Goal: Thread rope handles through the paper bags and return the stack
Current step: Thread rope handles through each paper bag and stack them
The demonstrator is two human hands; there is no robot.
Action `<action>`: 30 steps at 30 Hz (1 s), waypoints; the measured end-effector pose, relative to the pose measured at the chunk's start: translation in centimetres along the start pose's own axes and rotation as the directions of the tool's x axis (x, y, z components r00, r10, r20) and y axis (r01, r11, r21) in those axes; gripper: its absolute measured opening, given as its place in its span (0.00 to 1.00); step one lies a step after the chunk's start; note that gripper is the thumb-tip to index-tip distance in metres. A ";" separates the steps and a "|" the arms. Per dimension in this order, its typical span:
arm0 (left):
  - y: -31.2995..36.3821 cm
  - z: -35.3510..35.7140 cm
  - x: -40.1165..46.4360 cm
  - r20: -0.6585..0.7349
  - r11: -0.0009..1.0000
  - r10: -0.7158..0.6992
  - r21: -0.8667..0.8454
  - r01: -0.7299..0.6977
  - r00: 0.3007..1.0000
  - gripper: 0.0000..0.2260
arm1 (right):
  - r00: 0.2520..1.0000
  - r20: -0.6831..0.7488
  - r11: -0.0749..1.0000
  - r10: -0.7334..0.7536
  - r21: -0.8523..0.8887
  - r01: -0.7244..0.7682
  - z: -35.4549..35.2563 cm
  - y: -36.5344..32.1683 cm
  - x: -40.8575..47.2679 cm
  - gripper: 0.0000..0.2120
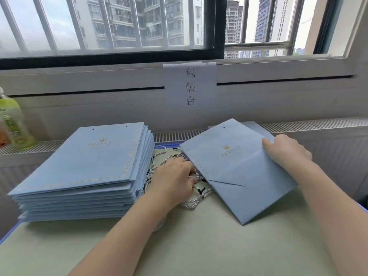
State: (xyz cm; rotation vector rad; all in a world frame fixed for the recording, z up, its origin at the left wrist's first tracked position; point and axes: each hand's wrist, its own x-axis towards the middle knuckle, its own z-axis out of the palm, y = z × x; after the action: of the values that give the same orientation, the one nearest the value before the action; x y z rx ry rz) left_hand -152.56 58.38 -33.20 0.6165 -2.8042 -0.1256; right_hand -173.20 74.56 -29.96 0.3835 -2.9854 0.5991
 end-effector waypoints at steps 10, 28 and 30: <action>-0.6 0.4 0.3 -0.097 0.937 -0.150 -0.331 0.110 0.984 0.06 | 0.995 0.053 0.972 -0.083 -0.218 0.092 -0.2 -1.3 -1.4 0.12; 0.8 -0.7 0.4 -0.583 0.827 -0.115 -0.504 -0.248 0.804 0.05 | 0.600 -0.100 0.348 -0.793 0.735 0.582 3.1 -6.9 -7.0 0.15; 0.5 -0.6 0.4 -0.550 0.826 -0.152 -0.527 -0.199 0.822 0.03 | 0.645 -0.064 0.349 -0.761 0.798 0.492 2.6 -6.7 -7.0 0.16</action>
State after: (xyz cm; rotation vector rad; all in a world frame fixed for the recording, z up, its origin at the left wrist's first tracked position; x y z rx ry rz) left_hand -152.94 58.67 -32.47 0.3768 -2.0265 -0.6336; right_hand -164.75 69.15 -30.66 1.7696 -2.2192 1.7796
